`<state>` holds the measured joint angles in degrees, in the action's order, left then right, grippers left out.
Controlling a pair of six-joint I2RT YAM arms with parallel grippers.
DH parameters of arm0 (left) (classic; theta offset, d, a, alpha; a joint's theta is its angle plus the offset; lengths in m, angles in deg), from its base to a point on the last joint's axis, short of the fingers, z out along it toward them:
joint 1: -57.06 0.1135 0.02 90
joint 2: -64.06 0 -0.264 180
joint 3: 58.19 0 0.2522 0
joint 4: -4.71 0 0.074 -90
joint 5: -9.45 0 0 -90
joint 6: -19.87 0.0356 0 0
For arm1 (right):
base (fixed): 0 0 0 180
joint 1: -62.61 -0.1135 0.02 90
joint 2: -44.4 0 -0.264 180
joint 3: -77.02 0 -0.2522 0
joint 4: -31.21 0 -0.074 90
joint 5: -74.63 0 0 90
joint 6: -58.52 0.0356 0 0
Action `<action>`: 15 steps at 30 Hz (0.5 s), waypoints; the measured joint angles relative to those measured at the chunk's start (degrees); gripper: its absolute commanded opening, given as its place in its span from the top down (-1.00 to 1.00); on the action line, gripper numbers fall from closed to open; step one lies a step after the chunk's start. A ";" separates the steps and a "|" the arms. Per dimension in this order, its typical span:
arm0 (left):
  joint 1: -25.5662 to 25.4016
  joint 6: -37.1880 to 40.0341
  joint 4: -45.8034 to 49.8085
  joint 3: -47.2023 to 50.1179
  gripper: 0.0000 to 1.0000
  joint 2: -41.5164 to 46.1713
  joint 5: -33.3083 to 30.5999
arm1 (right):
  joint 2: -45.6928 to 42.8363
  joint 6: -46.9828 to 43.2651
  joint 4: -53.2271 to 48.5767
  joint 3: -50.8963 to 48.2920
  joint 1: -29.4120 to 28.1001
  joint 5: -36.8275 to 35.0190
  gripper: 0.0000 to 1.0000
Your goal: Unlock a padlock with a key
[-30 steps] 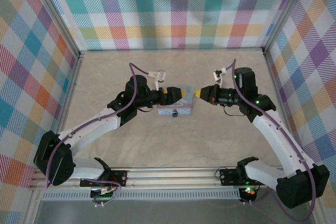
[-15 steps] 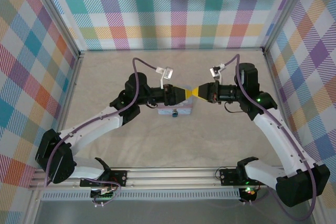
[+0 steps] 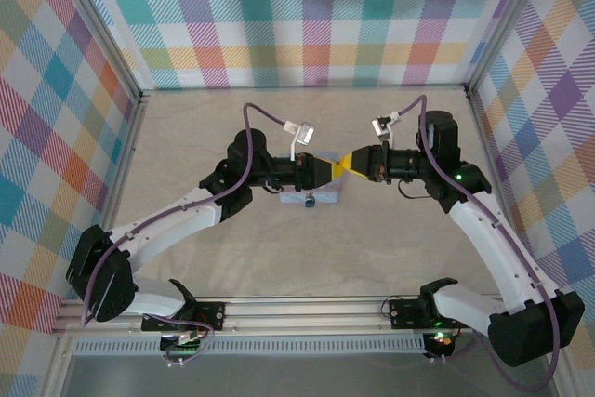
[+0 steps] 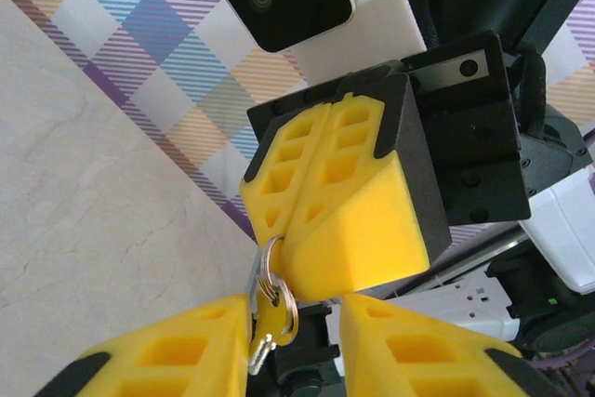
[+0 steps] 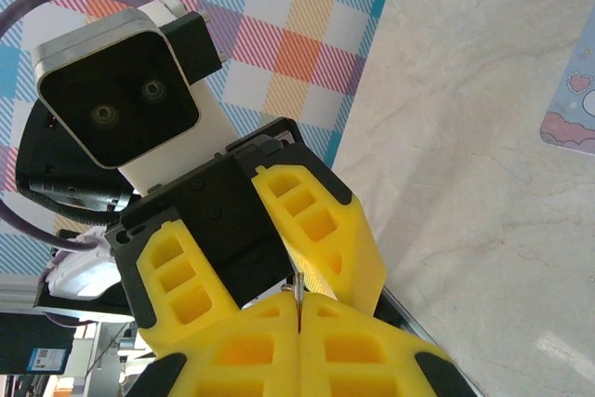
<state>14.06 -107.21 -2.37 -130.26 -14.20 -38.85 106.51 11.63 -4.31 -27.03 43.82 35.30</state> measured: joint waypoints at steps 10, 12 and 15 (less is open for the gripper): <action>0.00 2.43 3.76 -0.04 0.45 1.11 -0.87 | 0.00 -0.02 0.33 -0.02 0.00 0.37 1.00; -0.02 2.62 4.44 -0.04 0.49 1.62 -1.25 | 0.00 -0.02 0.33 -0.02 0.00 0.42 1.00; -0.02 3.06 4.72 -0.04 0.59 2.21 -1.77 | 0.00 -0.02 0.33 -0.02 0.00 0.44 1.00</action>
<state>14.03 -104.15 2.35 -130.30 -11.99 -40.63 106.51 11.61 -3.98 -27.05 43.82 35.74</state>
